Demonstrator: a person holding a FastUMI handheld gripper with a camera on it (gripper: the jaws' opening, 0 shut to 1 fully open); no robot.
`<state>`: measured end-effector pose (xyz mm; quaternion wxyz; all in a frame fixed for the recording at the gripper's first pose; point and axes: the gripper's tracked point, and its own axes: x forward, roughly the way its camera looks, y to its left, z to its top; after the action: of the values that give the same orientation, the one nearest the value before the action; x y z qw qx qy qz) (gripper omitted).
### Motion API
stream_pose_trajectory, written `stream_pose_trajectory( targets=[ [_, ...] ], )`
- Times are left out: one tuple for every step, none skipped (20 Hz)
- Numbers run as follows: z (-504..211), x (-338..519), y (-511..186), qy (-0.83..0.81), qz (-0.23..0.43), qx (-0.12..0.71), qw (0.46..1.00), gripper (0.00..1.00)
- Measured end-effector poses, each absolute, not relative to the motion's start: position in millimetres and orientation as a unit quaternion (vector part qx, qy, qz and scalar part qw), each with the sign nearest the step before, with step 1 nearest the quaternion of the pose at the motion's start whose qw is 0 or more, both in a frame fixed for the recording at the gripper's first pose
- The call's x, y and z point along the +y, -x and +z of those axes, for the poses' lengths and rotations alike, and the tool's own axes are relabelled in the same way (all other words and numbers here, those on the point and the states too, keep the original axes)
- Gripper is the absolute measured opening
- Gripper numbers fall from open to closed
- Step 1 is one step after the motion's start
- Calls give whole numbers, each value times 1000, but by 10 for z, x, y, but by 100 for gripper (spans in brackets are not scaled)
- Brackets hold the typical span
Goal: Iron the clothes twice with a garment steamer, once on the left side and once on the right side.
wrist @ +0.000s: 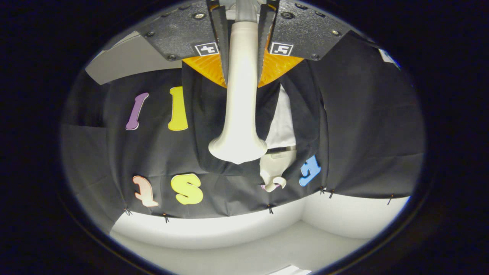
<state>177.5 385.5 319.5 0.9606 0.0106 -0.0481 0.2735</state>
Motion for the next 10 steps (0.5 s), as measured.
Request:
stream_pose_trajectory(
  targets=[
    [3147,3881,-1802,-8,273,-43,961,35],
    [3094,3900,-1808,-6,273,-37,961,35],
    [3055,3919,-1815,-6,273,-32,962,35],
    [3011,3924,-1822,-4,272,-27,962,35],
    [2975,3925,-1833,-3,271,-23,962,35],
    [2931,3909,-1852,-2,269,-20,963,36],
    [2883,3875,-1851,-1,267,-17,964,35],
    [2828,3838,-1848,0,265,-14,964,35],
    [2772,3819,-1853,2,262,-8,965,35],
    [2720,3810,-1871,3,261,-2,965,35]
  ],
)
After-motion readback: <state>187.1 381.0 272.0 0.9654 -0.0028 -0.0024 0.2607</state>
